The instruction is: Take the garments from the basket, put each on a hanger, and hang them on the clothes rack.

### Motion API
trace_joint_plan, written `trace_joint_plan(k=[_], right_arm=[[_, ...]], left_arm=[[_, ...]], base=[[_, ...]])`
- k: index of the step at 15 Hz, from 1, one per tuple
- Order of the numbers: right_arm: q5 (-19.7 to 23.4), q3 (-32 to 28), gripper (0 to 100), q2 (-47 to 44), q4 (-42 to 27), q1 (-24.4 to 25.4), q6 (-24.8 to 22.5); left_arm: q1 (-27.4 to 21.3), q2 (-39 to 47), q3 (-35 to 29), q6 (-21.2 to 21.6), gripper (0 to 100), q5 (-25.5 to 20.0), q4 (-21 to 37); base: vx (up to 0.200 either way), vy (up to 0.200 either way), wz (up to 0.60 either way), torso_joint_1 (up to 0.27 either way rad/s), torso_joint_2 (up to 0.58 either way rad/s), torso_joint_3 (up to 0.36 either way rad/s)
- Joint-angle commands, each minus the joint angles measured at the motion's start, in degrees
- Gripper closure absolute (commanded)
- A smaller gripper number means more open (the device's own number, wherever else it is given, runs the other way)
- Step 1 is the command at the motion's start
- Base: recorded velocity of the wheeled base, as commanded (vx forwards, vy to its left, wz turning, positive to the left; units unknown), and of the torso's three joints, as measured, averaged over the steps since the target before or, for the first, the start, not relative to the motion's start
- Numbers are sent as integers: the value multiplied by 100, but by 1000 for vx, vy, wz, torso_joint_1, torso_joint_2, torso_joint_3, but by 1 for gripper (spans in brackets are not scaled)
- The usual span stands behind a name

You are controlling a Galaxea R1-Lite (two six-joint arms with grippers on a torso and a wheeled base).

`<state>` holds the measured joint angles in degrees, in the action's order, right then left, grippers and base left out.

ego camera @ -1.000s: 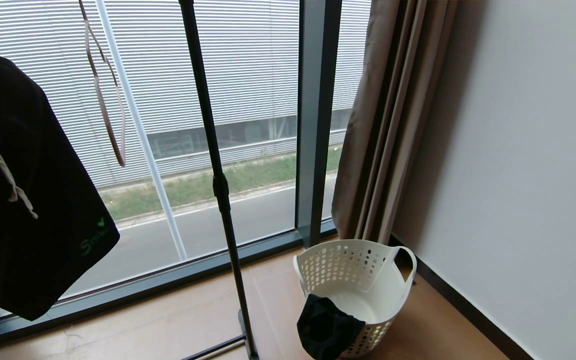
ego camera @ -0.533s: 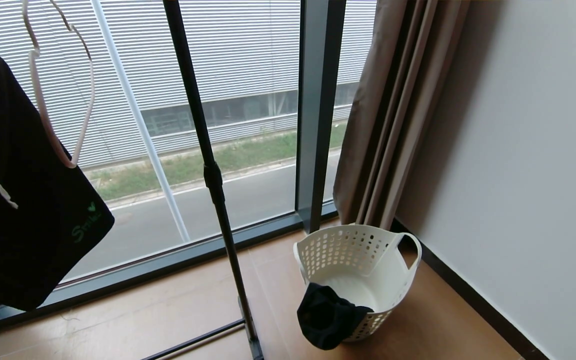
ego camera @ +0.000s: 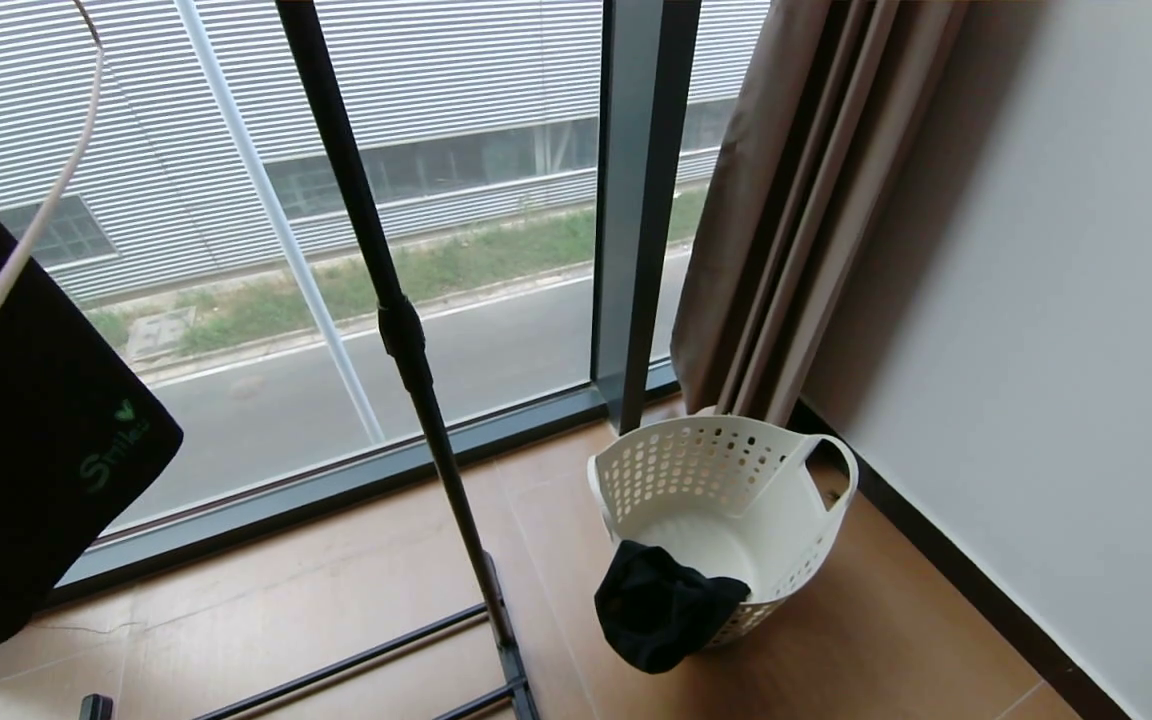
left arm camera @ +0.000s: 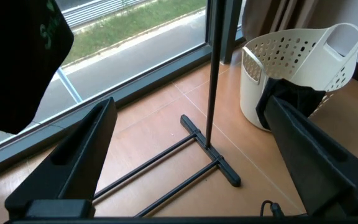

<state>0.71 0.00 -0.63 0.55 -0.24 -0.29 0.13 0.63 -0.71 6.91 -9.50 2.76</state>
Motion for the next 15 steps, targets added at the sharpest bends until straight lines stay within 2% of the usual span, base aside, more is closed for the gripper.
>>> trace_joint_plan(k=[1,15], right_arm=[[0,0,0,63,7,16,12],[-18,0,0,-16,-46,42,-32]], left_arm=[[4,7,0,-6,0,0,-3],[4,7,0,-6,0,0,-3]], base=[[0,0,0,-2,12,-198],[0,0,0,1,4,-197]])
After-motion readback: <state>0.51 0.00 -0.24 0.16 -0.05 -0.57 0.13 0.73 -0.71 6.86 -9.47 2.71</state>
